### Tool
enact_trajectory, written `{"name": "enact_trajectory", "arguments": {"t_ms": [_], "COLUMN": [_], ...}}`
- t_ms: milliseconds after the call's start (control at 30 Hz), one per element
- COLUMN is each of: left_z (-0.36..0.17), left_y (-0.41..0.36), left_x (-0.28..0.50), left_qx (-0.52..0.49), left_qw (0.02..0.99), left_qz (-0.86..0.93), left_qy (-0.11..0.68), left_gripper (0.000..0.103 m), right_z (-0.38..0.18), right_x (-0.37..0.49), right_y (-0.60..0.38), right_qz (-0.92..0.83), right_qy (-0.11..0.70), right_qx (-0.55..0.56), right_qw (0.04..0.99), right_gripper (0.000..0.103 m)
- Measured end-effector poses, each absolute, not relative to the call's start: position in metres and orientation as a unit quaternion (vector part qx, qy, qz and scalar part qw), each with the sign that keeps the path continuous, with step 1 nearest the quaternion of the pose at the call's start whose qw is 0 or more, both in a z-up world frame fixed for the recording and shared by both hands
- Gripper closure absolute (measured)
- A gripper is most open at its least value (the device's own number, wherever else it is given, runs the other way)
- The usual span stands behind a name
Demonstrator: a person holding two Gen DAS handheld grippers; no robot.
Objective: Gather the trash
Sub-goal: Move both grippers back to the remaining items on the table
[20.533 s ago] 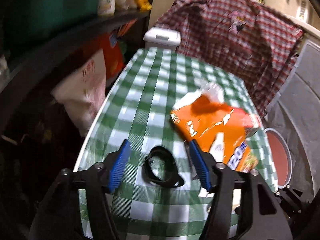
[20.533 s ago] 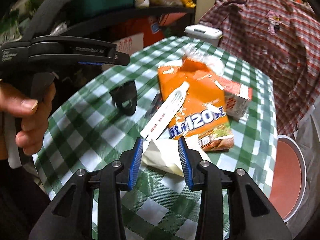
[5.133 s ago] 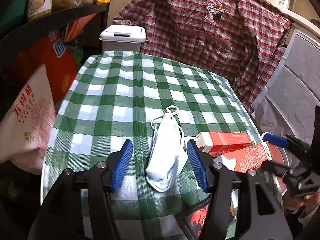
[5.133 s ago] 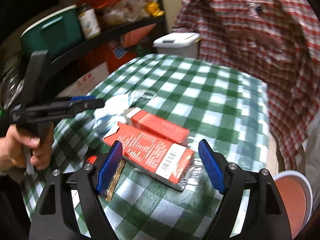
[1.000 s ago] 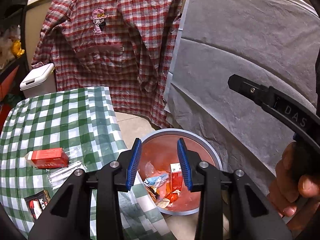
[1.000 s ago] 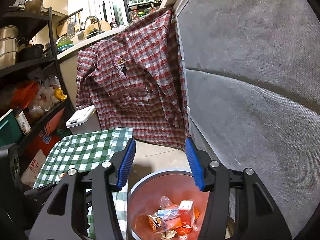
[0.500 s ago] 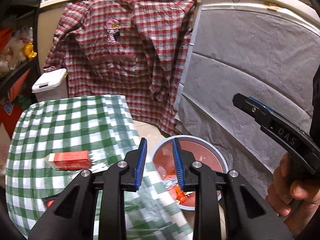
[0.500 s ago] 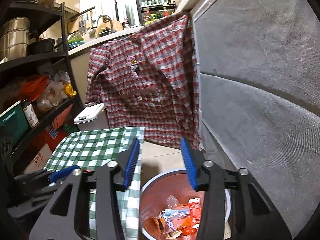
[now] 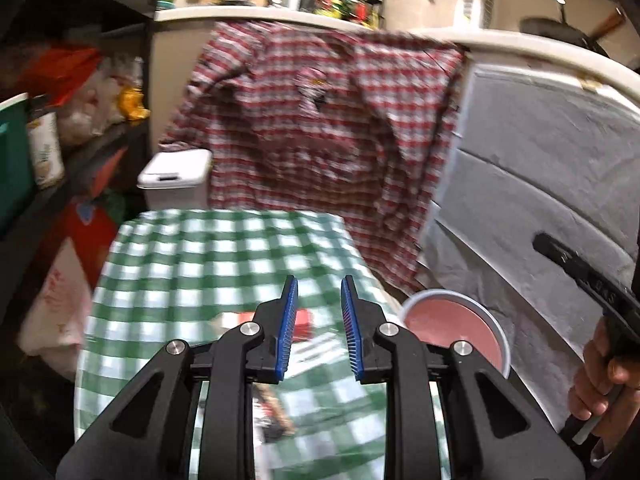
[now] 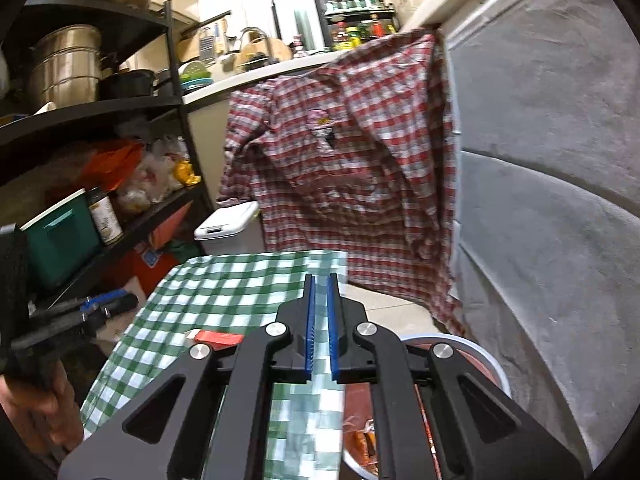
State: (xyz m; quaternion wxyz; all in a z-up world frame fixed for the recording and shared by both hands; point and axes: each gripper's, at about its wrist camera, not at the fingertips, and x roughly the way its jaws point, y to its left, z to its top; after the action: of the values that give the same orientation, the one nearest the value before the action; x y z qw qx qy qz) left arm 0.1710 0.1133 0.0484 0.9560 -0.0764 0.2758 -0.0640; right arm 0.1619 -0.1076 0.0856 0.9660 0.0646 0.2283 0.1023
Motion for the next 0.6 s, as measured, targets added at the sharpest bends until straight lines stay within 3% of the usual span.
{"name": "enact_trajectory", "arguments": {"t_ms": [333,600], "left_z": [0.055,0.014], "left_y": [0.164,0.168], "left_x": [0.155,0.134], "left_qx": [-0.066,-0.098], "left_qw": [0.961,0.954], "left_qz": [-0.018,0.019], "left_qy": [0.269,0.283], "left_gripper": [0.081,0.081], "right_z": [0.111,0.105], "right_x": [0.168,0.194], "right_y": [-0.060,-0.019], "right_qz": [0.187,0.255], "right_qy": [0.224,0.216], "right_qx": [0.035,-0.019], "right_qw": [0.956,0.942], "right_gripper": [0.098,0.097]}}
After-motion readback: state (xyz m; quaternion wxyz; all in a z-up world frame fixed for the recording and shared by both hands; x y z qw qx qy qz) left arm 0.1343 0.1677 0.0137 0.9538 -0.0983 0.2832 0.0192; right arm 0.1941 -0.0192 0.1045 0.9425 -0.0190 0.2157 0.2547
